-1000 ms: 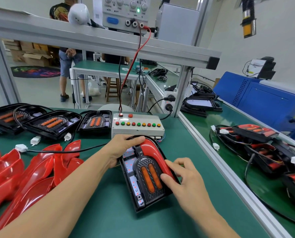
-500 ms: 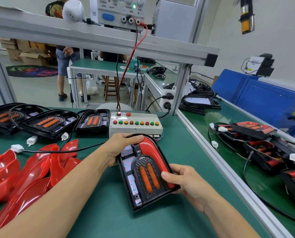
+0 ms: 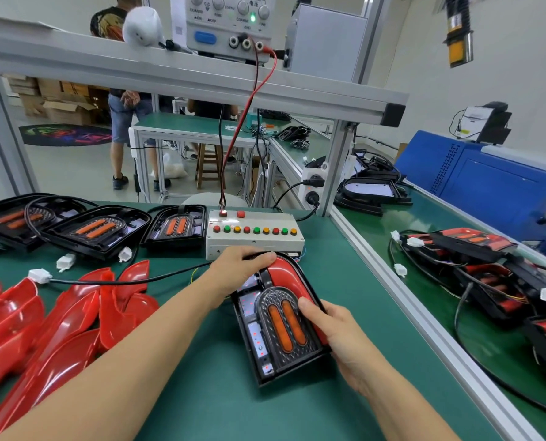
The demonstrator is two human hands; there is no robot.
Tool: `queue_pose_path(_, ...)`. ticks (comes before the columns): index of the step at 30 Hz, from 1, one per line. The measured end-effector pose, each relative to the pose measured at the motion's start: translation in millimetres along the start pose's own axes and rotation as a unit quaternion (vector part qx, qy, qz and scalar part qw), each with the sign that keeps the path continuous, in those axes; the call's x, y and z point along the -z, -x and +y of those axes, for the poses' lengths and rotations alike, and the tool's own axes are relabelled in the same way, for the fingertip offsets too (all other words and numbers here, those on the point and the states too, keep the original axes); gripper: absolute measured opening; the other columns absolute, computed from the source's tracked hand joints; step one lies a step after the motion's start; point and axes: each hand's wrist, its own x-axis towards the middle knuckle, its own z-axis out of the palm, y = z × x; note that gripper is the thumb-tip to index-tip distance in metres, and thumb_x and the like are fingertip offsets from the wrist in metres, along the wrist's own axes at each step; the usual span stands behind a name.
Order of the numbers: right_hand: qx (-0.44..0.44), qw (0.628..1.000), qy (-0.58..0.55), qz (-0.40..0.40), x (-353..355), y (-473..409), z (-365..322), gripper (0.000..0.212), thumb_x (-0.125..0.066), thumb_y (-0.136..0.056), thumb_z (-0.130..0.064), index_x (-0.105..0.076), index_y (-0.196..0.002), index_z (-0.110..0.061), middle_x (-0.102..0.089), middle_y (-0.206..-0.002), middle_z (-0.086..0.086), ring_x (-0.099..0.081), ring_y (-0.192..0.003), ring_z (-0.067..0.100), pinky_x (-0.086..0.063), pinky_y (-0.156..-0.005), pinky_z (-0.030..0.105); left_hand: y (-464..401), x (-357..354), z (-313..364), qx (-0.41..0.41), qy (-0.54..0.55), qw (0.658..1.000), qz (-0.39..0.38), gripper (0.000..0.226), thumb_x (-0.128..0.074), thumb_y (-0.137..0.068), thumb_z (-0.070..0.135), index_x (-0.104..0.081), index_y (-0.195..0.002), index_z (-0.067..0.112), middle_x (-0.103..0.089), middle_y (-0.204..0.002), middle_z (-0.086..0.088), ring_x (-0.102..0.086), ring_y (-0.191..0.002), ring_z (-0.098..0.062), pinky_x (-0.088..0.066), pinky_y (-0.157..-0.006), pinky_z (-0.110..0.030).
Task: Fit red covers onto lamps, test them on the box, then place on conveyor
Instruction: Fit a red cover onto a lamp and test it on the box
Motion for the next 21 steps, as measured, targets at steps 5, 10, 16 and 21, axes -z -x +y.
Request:
queue_pose_path(5,0.025,0.998,-0.039,0.031,-7,-5,5,0.036,-0.061,-0.090,-0.034,-0.066,-0.113,-0.006,-0.075,-0.101,0.013,-0.072,-0.091,0.029,-0.057,-0.071,0.028,4,6,3,-0.049,-0.062,0.995,0.056,0.023,-0.048,-0.099,0.022,-0.065,-0.115,0.024,-0.060,-0.097,0.026,-0.055,-0.099,-0.003,-0.039,-0.081,-0.013)
queue_pose_path(10,0.030,0.998,-0.046,0.038,-6,-7,5,0.035,-0.060,-0.090,-0.033,-0.067,-0.113,-0.007,-0.075,-0.101,0.012,-0.073,-0.091,0.028,-0.057,-0.068,0.025,18,21,-4,-0.052,-0.200,0.973,0.102,0.031,-0.045,-0.097,0.015,-0.064,-0.120,0.026,-0.068,-0.100,0.008,-0.062,-0.089,-0.021,-0.048,-0.074,-0.027)
queue_pose_path(16,0.023,0.999,-0.017,0.045,-5,-10,6,0.032,-0.058,-0.094,-0.032,-0.068,-0.111,-0.008,-0.075,-0.100,0.011,-0.073,-0.091,0.028,-0.057,-0.071,0.027,37,40,-16,-0.063,-0.283,0.938,0.192,0.030,-0.056,-0.091,0.010,-0.065,-0.119,0.018,-0.067,-0.115,0.002,-0.060,-0.096,-0.016,-0.046,-0.091,-0.031)
queue_pose_path(21,0.014,0.998,0.020,0.052,-4,-15,7,0.031,-0.057,-0.094,-0.035,-0.068,-0.112,-0.012,-0.076,-0.100,0.008,-0.073,-0.092,0.025,-0.053,-0.082,0.034,54,63,-20,-0.047,-0.284,0.926,0.245,0.022,-0.061,-0.087,0.008,-0.073,-0.102,0.019,-0.072,-0.100,0.001,-0.064,-0.093,-0.017,-0.049,-0.089,-0.034)
